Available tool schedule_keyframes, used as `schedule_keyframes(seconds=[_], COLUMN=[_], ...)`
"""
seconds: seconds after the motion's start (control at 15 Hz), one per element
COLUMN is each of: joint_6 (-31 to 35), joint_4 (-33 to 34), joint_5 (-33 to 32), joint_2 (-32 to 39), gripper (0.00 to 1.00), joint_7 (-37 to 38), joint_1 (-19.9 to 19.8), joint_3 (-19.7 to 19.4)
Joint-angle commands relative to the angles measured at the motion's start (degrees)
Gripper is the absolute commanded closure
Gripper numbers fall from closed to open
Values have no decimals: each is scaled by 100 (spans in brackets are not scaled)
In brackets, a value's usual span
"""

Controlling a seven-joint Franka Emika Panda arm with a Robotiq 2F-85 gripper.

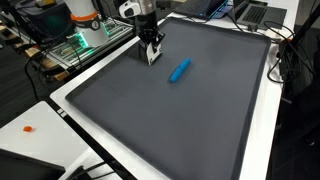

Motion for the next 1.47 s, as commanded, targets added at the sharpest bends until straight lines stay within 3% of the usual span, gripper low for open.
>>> schedule_keyframes(seconds=[0.0,0.6,0.67,0.8,1.0,1.4], joint_6=[-111,-995,-1220,-1599,-2178,-3130], joint_4=[1,248,337,512,885,1776], joint_5=[-185,-334,82,187,88,193], joint_2=[-51,-626,-721,-890,-991,-766], gripper=[99,99,99,99,99,99], joint_7=[391,471,45,-358,-865,-2575], joint_1=[68,-1,97,124,128,299], joint_3=[-108,-157,-183,-202,-159,-135])
